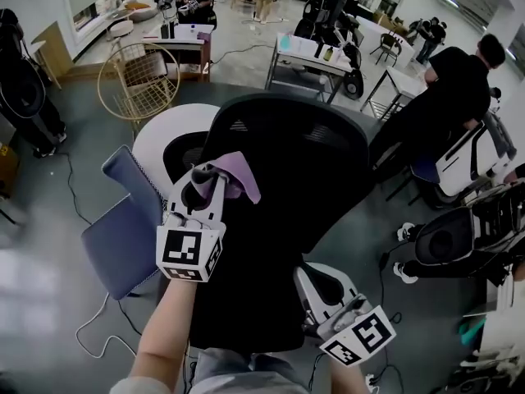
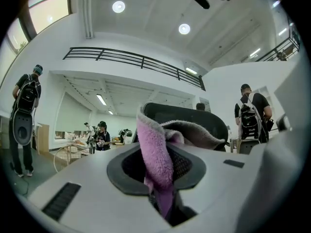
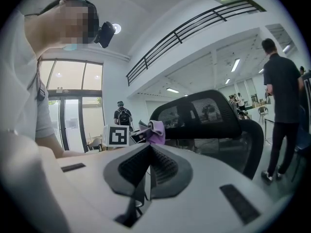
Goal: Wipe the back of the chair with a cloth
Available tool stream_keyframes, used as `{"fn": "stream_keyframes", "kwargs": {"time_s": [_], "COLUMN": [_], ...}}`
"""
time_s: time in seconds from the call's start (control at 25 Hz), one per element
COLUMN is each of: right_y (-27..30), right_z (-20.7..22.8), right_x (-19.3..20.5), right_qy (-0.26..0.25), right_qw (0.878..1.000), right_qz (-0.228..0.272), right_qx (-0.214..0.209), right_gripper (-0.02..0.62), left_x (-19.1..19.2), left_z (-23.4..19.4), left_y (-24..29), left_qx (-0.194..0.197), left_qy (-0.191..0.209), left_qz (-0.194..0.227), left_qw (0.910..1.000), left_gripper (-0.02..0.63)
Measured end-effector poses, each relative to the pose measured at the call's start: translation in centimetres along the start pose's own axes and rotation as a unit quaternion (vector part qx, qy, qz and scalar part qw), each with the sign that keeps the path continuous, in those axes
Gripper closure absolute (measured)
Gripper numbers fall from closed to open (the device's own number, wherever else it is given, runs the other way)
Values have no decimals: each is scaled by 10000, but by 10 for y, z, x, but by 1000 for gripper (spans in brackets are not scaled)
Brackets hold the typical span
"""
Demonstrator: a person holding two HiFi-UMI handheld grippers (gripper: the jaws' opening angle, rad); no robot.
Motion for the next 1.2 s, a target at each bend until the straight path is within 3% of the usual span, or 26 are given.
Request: {"fn": "stream_keyframes", "kwargs": {"time_s": [0.36, 0.84, 1.2], "right_y": [25, 75, 85], "right_z": [-10, -7, -9], "right_x": [12, 10, 35], "right_qy": [173, 56, 137], "right_qw": [9991, 9976, 9970], "right_qz": [-71, -48, -272], "right_qx": [-378, -688, -715], "right_gripper": [588, 588, 588], "left_x": [12, 62, 72], "left_z": [-33, -84, -77], "left_y": [-31, -34, -12], "left_qx": [-434, -1065, -1245], "left_qy": [-4, -147, 336], "left_qz": [11, -474, -582], "left_qw": [9991, 9931, 9899], "left_gripper": [528, 528, 528]}}
Point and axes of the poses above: the fingertips, and each gripper's own axes: y forward along the fingers, z to its right, x out of its underside, the point moved 5 cm from there along -y, backward along the fingers, and after that the axes turned 1 degree about y, right-handed, at the moved point
